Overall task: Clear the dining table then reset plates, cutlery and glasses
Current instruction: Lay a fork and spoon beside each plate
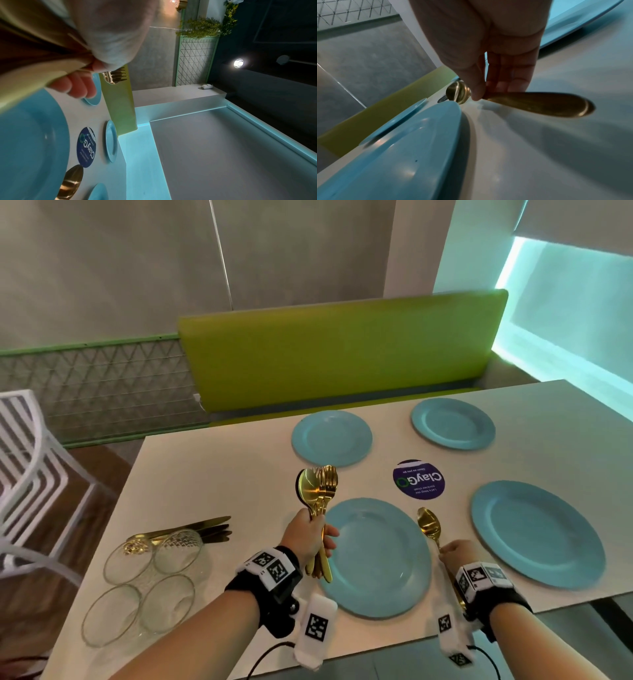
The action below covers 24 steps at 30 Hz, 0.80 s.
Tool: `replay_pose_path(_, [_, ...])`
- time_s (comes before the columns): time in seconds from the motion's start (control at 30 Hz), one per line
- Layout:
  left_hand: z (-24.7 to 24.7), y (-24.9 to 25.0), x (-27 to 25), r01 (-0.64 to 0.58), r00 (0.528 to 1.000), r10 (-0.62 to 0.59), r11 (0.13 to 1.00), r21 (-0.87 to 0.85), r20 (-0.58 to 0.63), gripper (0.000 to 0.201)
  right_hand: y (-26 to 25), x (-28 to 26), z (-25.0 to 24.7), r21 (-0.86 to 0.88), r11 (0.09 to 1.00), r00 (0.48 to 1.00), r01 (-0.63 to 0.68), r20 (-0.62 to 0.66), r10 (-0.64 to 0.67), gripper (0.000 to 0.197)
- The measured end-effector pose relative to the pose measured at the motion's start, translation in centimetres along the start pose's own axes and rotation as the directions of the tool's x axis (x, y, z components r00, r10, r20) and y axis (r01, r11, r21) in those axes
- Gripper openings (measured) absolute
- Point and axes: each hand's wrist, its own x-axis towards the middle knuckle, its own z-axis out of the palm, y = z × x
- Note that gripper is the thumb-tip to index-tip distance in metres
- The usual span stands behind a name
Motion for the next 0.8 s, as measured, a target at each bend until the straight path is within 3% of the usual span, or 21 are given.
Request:
replay_pose_path(0.37, [1.2,0.0,-0.3,-0.016,1.000,0.016,1.000,0.007,-0.013,0.015,-0.5,0.8,0.4,-0.069,0.997,0.996,0.028,-0.085,-0.033,0.024])
replay_pose_path(0.53, [1.3,-0.2,-0.5,-0.008,1.000,0.008,1.000,-0.012,-0.007,0.015,-1.2,0.2,0.0,0.008,1.000,0.992,0.027,-0.122,-0.025,0.028])
replay_pose_path(0.67, [1.4,-0.6,-0.8,0.021,1.000,-0.023,0.996,-0.091,-0.014,0.014,-4.2,-1.6,0.2,-0.002,0.978,0.970,0.209,-0.127,-0.207,0.026])
replay_pose_path(0.8, [1.3,-1.0,-1.5,0.024,1.000,-0.023,0.994,-0.104,0.008,0.013,-8.3,-5.9,2.9,0.103,0.901,0.902,0.421,0.053,-0.428,0.027])
